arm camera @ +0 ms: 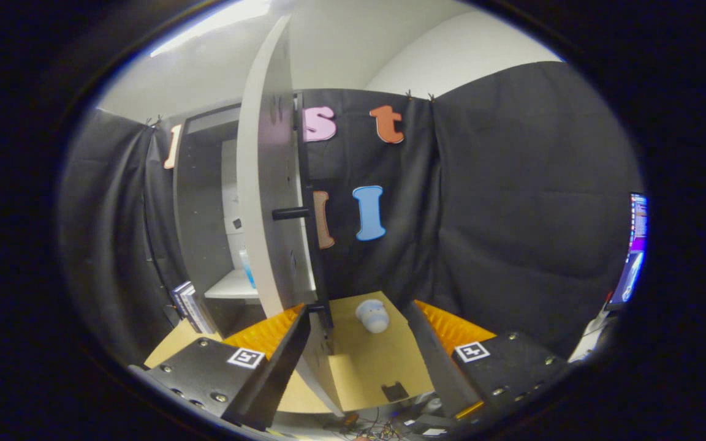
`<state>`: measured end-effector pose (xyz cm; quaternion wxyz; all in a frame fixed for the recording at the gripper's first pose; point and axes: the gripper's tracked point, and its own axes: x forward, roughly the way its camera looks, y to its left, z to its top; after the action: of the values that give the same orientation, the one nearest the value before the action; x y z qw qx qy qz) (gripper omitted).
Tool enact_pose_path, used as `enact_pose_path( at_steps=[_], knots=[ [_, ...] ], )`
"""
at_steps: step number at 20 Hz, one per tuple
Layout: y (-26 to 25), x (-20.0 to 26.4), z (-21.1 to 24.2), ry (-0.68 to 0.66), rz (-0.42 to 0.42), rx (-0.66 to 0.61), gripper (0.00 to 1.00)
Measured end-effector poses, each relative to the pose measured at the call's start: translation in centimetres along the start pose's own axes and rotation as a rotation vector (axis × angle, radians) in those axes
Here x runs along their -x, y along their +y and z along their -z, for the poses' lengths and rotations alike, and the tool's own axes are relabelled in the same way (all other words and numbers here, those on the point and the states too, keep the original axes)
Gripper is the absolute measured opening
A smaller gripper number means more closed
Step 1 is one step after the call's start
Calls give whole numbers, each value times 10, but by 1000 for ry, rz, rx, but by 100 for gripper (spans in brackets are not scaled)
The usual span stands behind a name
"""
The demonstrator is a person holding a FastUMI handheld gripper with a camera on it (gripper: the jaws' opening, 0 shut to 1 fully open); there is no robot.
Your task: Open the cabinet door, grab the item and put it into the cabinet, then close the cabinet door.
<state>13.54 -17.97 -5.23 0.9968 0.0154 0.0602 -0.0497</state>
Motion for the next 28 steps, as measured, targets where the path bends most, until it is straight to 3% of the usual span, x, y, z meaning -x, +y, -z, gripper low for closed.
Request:
enact_pose_path(
  at_steps=[9,15,18,20,23,28],
  knots=[
    [109,-10,18,54,-313,-49,97],
    [180,-33,27,74,-420,12,97],
    [225,-52,33,79,-460,7,100],
    [256,-70,29,39,-480,68,100],
    [299,-95,31,11,-472,127,100],
    [346,-132,28,-13,-440,115,100]
  ],
)
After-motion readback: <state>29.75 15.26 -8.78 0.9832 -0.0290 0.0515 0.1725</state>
